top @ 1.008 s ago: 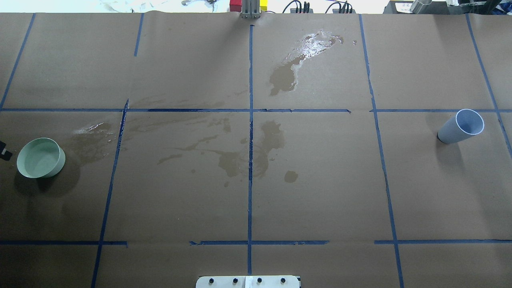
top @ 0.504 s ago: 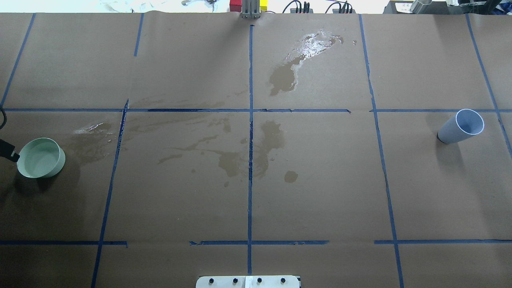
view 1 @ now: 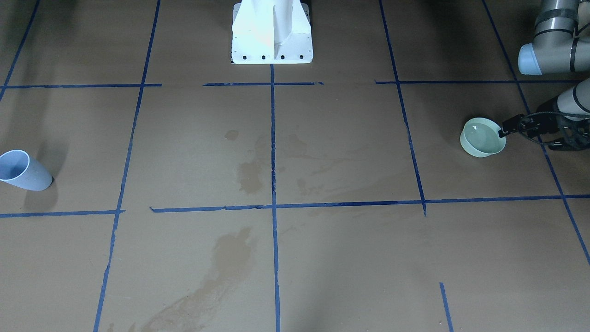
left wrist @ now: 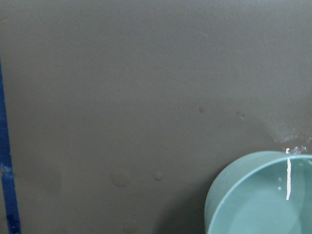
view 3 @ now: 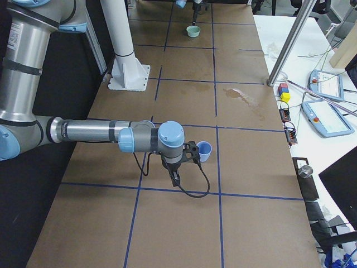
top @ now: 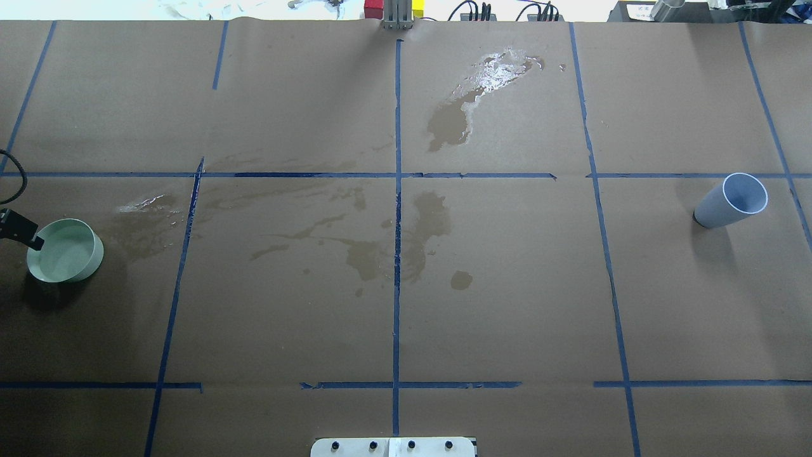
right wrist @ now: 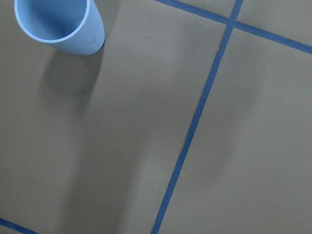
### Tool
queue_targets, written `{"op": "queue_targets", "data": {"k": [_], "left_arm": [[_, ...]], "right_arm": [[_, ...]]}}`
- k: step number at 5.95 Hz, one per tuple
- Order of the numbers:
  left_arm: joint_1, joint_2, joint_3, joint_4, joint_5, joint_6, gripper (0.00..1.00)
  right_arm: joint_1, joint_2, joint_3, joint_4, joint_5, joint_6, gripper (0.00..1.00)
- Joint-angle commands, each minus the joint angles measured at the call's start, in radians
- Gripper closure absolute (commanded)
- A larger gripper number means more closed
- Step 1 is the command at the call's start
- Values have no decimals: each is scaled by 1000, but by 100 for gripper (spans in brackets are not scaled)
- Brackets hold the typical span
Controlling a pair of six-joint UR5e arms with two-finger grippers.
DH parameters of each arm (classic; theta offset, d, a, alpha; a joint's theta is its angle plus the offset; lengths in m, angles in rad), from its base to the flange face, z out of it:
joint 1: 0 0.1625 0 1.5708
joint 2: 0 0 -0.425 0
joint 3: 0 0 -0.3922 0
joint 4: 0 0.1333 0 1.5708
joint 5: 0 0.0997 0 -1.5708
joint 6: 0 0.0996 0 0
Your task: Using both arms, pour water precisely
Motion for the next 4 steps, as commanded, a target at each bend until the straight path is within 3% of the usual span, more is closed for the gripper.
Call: {"op": "queue_targets", "data": {"k": [1,4], "left_arm": [[9,-5,16,0,0,-6,20],[26,-20,22,0,-5,-6,40]], "right_arm": [[0,0,0,1,2,0,0],[0,0,2,1,6,-2,0]]}}
